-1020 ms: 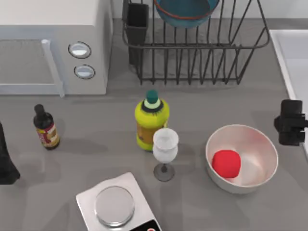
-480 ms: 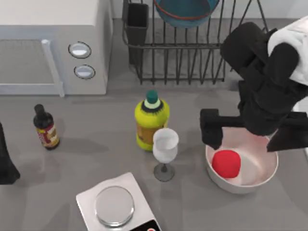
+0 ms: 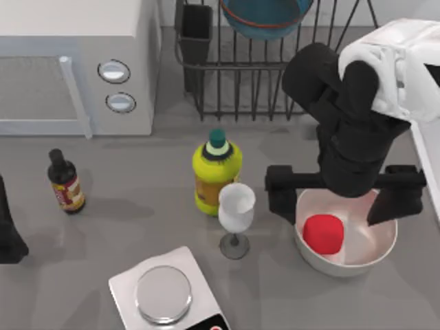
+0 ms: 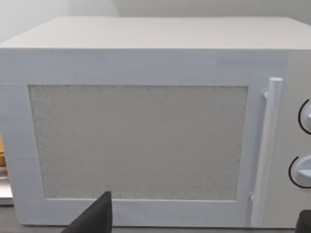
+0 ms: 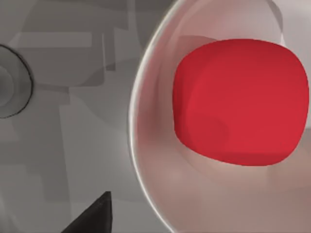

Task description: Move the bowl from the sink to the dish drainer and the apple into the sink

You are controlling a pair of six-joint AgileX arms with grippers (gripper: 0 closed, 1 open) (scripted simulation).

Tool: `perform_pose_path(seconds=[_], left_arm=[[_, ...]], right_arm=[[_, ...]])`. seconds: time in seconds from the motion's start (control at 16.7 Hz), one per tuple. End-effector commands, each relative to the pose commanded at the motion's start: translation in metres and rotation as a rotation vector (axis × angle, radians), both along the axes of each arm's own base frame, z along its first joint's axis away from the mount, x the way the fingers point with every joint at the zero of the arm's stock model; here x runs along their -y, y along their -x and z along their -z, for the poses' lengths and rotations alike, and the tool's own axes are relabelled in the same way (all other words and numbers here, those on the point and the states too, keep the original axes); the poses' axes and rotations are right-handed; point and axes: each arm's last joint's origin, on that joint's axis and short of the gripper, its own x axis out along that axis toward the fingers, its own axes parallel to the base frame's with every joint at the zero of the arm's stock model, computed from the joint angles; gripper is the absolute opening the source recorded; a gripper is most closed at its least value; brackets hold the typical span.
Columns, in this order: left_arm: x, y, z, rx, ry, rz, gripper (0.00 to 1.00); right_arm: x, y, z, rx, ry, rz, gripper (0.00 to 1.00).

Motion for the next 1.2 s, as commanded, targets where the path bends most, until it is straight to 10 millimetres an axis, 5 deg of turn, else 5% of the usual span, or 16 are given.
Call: perform_pose_path(seconds=[0.18,0.54,0.72,1.2], left_arm=[[0.000,0.000,0.000,0.000,0.000,0.000,1.00],[0.000,0.000,0.000,0.000,0.000,0.000,1.00],[0.000,0.000,0.000,0.000,0.000,0.000,1.00],[0.000,0.000,0.000,0.000,0.000,0.000,1.00]], right_arm=[[0.006,-0.003,0.006,-0.006,0.008,0.008,1.00],[0.030,-0.018,0.091,-0.057,0.062,0.009,1.00],[0.029,-0.012,0.117,-0.052,0.057,0.013,1.00],[0.000,0.000,0.104,0.000,0.000,0.000,1.00]])
